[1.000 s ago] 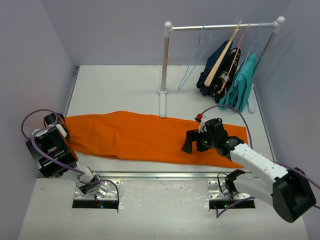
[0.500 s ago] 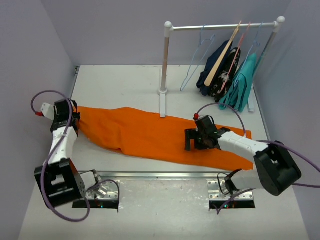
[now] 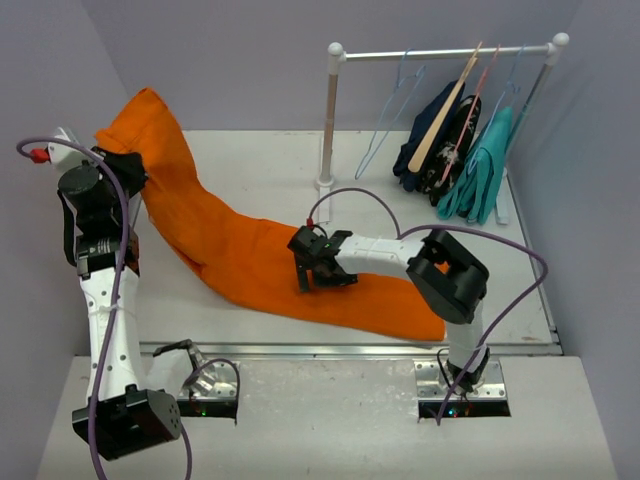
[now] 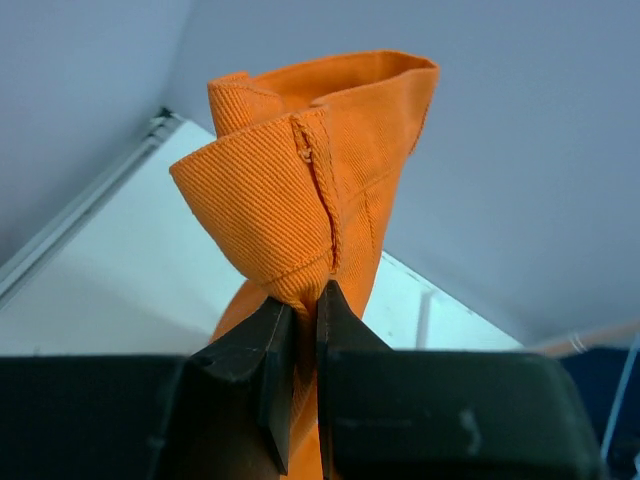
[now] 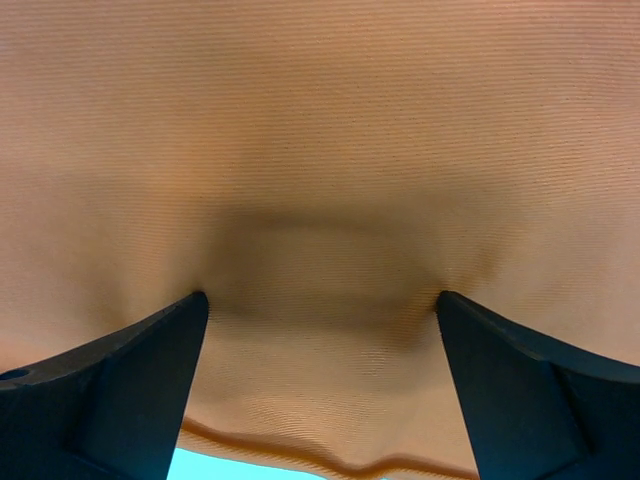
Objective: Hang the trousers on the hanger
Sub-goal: Fold the trousers at the center of the board.
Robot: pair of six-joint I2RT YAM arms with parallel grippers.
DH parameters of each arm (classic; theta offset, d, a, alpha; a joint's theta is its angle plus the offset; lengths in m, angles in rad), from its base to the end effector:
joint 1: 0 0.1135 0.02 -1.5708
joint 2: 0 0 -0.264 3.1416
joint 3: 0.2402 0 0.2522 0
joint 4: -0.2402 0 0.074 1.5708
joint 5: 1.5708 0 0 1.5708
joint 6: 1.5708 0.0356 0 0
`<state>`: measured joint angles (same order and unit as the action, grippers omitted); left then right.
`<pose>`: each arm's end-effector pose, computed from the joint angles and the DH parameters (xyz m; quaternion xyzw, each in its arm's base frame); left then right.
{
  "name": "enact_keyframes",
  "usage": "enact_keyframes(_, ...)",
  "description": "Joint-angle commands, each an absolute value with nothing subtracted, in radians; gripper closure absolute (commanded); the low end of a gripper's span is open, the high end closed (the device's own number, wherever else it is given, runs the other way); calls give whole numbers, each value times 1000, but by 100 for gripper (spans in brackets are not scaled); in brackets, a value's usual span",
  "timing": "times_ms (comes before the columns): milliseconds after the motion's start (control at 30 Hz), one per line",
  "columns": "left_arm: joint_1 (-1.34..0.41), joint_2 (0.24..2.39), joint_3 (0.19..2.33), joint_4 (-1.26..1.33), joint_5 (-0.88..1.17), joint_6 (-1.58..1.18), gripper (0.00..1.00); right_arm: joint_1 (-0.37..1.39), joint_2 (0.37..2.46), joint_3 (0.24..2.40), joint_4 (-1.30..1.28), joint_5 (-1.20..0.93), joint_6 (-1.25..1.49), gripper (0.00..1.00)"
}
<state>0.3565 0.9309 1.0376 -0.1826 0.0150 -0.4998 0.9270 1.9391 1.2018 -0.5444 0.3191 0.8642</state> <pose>0.1959 0.0724 0.4027 -0.2999 0.6693 -0.0541 0.6776 0.2295 0.2872 0.1362 -0.0078 0.9772 0.0127 0.2116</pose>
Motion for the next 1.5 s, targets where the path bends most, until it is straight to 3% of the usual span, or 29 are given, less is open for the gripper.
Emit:
enact_keyframes(0,356,876,1042,-18,322,-447,100,991,2116,1327,-557,266,980,1)
enact_keyframes(233,342,714,915,33,421,-578,100,992,2086,1388,-400,133,875,1)
enact_keyframes(500,322,611,811,37,405,-707,100,977,1639,1031,-469,304,795,1)
enact_keyframes(700,146,630,805,73,334,-758,100,894,1521,743,-499,317,778,1)
enact_keyframes(867,-164,671,807,49,106,-747,100,861,1606,737,-435,269,684,1)
enact_keyframes(1033,-545,714,789,28,-371,-743,100,861,1720,804,-330,150,659,1)
enact_keyframes(1200,-741,771,786,60,-609,-776,100,856,1692,823,-322,153,640,1)
enact_keyframes(1333,-898,876,841,71,-724,-767,100,833,1521,789,-508,298,665,1)
enact_keyframes(1467,-1093,999,889,77,-977,-788,100,774,1263,723,-657,361,687,1)
